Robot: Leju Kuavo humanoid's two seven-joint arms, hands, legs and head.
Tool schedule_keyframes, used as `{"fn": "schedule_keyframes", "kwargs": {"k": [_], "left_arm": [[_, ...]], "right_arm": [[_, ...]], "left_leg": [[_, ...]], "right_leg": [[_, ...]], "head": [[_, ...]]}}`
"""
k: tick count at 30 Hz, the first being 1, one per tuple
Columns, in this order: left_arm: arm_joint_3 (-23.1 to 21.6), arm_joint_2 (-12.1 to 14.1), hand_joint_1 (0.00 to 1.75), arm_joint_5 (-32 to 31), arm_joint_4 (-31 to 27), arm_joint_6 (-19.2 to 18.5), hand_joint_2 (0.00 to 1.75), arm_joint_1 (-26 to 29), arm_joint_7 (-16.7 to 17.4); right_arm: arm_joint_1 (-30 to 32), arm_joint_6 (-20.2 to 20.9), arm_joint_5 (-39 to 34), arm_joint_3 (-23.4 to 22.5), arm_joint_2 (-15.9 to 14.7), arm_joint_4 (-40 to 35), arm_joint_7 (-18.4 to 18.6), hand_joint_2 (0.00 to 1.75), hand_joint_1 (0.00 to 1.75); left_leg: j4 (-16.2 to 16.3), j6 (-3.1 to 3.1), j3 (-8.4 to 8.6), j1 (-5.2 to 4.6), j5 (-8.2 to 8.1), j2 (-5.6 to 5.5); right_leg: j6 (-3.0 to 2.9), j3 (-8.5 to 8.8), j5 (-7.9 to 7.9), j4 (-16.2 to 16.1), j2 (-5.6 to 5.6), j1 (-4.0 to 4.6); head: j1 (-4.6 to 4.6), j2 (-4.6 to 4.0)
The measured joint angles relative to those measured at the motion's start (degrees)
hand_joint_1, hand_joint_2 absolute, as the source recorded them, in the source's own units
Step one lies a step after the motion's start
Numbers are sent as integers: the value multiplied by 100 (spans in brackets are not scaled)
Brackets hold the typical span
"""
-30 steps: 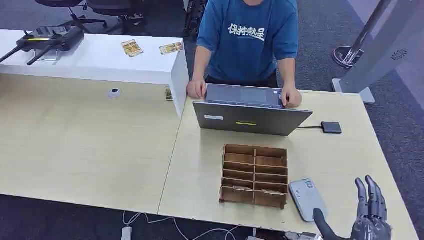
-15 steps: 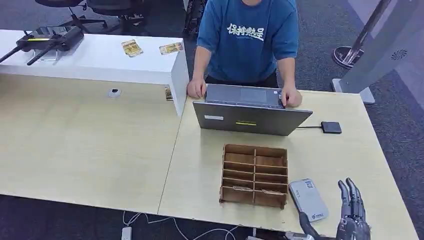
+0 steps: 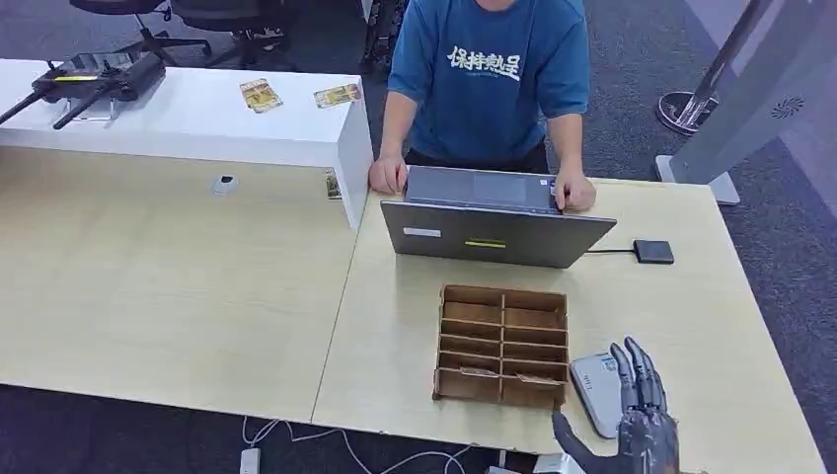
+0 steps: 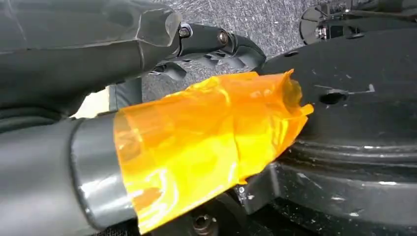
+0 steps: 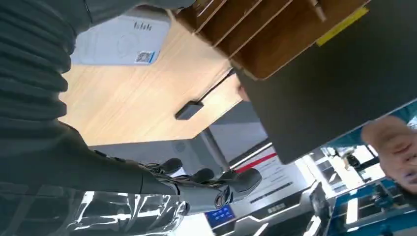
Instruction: Pass the card to the sensor for recognition and then transmit it.
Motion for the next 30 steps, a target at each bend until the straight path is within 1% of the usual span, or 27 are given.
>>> {"fn": "schedule_keyframes", "kwargs": {"k": [8,23,25,28,30], "left_arm": [[-48,50,0,0,0,-52,0,1,0],[-138,103,0,-7,0,-109,0,3,0],[-140,105,0,-13,0,-109,0,3,15],[-142,122,0,-28,0,-114,0,3,44],[-142,129,0,-41,0,-118,0,3,50]], "right_arm": [[-382,203,48,306,105,438,-68,175,0],[-615,337,114,492,175,787,-98,175,0],[-650,358,232,513,175,833,-79,175,0],[-711,350,611,540,175,905,65,175,0],[-748,346,730,544,175,949,105,175,0]], "left_leg": [[0,0,-1,0,0,-1],[0,0,-1,0,0,-1],[0,0,-1,0,0,-1],[0,0,-1,0,0,-1],[0,0,-1,0,0,-1]], "right_leg": [[0,1,0,0,-1,0],[0,1,0,0,-1,0],[0,1,0,0,-1,0],[0,1,0,0,-1,0],[0,2,0,0,-1,0]], "head": [[0,0],[2,0],[2,0],[2,0],[2,0]]}}
